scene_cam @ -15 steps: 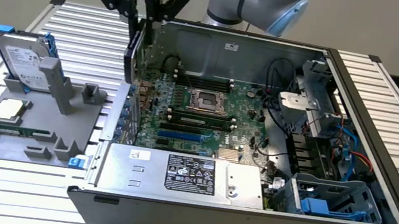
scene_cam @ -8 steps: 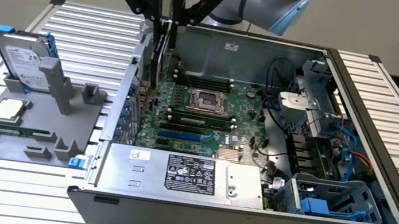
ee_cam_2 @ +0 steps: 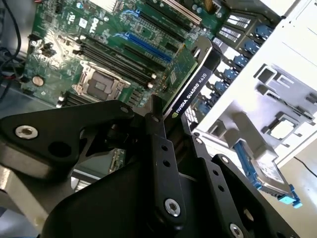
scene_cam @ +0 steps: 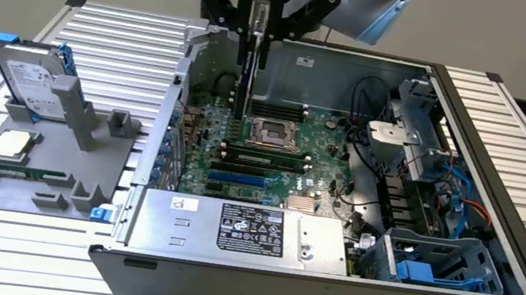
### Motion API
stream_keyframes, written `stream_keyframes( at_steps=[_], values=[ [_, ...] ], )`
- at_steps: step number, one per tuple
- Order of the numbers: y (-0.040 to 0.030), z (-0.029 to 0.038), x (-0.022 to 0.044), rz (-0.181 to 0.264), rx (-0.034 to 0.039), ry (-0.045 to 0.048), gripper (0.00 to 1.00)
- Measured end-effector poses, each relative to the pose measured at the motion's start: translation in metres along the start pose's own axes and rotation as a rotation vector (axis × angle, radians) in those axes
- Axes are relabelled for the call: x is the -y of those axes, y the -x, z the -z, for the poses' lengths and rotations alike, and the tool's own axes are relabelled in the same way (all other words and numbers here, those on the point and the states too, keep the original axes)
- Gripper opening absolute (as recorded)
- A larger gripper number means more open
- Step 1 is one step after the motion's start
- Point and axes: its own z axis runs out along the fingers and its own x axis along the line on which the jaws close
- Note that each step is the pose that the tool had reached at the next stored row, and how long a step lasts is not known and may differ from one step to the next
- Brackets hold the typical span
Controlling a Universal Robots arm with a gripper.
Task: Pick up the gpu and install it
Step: 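Pick up the gpu and move the gpu toward the slot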
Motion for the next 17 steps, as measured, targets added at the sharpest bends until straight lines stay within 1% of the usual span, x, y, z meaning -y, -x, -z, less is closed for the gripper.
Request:
stream_keyframes(
  at_steps=[17],
  values=[
    [0.0773, -0.0006, -0.0044, 0.000, -0.0051, -0.0002, 0.00]
  ],
)
